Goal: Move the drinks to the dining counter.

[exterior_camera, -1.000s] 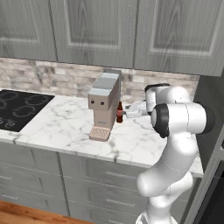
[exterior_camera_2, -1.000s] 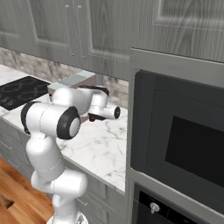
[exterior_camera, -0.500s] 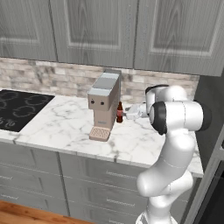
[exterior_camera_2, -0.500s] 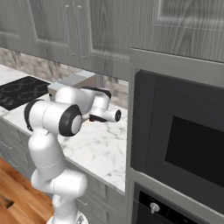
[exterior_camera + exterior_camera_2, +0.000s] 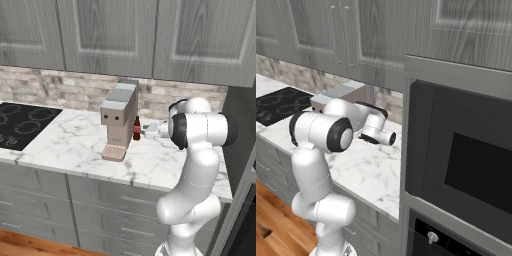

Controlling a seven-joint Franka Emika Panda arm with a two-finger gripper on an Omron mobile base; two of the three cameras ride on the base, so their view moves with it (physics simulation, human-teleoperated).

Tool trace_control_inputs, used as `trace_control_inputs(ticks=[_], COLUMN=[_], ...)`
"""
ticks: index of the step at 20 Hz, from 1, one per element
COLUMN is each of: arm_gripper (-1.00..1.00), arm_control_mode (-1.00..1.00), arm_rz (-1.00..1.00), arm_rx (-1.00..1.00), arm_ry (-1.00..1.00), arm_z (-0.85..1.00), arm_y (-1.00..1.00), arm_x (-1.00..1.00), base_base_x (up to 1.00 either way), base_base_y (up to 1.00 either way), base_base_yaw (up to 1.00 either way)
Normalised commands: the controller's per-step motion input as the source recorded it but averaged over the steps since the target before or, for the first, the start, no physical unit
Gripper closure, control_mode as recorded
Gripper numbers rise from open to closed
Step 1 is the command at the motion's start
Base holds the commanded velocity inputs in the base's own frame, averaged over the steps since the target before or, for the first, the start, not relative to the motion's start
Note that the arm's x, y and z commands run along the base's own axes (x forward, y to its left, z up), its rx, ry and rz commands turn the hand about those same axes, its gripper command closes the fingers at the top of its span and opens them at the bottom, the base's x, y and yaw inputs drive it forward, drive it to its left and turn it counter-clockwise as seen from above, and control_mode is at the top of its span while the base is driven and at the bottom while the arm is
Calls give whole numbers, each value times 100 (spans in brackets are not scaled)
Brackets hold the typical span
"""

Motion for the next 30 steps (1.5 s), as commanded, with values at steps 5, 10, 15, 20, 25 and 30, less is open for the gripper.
trace_control_inputs(ticks=[5, 10, 15, 20, 25, 30], arm_gripper=[-100, -100, -100, -100, -100, -100], arm_control_mode=[-100, -100, -100, -100, -100, -100], arm_rz=[0, 0, 0, 0, 0, 0], arm_rx=[8, 6, 5, 2, 0, 0], arm_ry=[0, 0, 0, 0, 0, 0], arm_z=[-10, -6, -6, -6, -9, -10], arm_y=[-6, -4, 0, 0, 0, 0], arm_x=[5, 8, 16, 22, 26, 24], base_base_x=[0, 0, 0, 0, 0, 0], base_base_y=[0, 0, 0, 0, 0, 0], base_base_yaw=[0, 0, 0, 0, 0, 0])
